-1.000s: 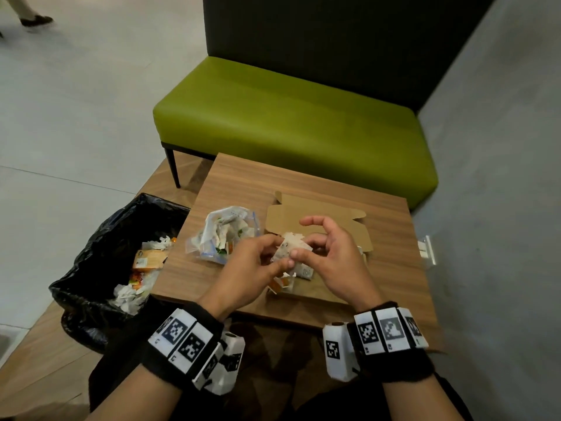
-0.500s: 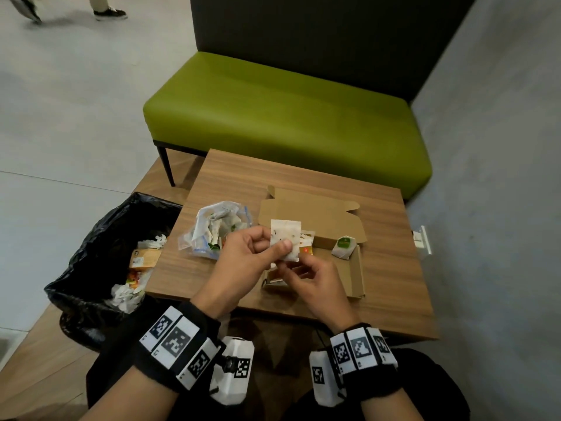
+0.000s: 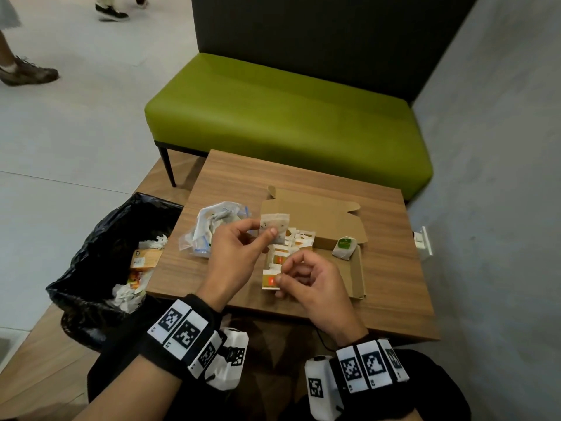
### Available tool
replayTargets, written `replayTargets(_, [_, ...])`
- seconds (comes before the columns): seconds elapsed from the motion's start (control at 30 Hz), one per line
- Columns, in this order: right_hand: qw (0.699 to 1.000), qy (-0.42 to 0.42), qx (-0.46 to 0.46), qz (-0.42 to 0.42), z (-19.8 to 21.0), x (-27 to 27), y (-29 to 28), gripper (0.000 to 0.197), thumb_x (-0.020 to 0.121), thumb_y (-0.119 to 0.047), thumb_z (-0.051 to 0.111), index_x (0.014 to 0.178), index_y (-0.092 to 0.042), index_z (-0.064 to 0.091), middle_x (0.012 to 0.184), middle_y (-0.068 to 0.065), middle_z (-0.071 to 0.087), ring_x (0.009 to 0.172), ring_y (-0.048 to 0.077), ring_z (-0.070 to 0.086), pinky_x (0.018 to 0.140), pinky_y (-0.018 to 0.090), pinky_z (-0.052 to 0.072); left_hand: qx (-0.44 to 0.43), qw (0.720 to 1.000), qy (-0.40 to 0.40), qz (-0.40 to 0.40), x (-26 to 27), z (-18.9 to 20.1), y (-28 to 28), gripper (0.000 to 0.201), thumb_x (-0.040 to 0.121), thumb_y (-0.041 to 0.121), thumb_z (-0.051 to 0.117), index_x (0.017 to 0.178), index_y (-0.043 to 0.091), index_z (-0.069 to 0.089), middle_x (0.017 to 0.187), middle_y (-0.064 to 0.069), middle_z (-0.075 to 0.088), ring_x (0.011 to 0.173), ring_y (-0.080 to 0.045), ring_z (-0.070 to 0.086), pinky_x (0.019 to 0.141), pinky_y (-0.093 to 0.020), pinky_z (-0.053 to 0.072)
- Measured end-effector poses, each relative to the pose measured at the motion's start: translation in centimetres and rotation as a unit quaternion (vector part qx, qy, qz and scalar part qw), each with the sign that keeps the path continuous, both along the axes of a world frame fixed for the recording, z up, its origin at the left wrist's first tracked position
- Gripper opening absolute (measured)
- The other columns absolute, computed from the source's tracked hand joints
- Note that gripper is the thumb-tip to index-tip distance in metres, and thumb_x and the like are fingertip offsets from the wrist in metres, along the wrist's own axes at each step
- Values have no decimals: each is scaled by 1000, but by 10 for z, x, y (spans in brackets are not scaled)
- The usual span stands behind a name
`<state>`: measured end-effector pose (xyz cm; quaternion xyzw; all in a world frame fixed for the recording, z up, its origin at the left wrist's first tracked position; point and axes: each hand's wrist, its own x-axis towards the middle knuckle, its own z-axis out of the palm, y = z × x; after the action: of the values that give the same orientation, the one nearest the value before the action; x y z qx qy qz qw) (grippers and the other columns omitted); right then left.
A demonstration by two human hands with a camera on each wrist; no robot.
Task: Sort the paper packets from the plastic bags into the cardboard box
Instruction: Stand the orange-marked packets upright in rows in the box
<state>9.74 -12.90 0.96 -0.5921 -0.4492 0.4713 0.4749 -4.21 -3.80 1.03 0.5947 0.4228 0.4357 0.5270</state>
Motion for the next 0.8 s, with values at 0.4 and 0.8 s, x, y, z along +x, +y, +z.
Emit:
replayTargets(0.4, [988, -84, 119, -43, 23, 6, 15, 19, 82, -14, 79, 89, -31, 77, 94, -4, 70, 79, 26, 64, 74, 37, 59, 29, 996, -3, -84, -6, -10, -11, 18, 88, 11, 70, 103, 19, 75, 92, 5, 77, 82, -13, 73, 72, -27, 59])
replayTargets(0.8, [982, -112, 114, -103, 23, 10, 24, 14, 88, -19, 74, 92, -33, 73, 91, -5, 74, 87, 15, 70, 80, 47, 58, 23, 988, -1, -155, -8, -15, -13, 22, 97, 31, 60, 107, 17, 73, 92, -12, 73, 88, -32, 69, 79, -52, 58])
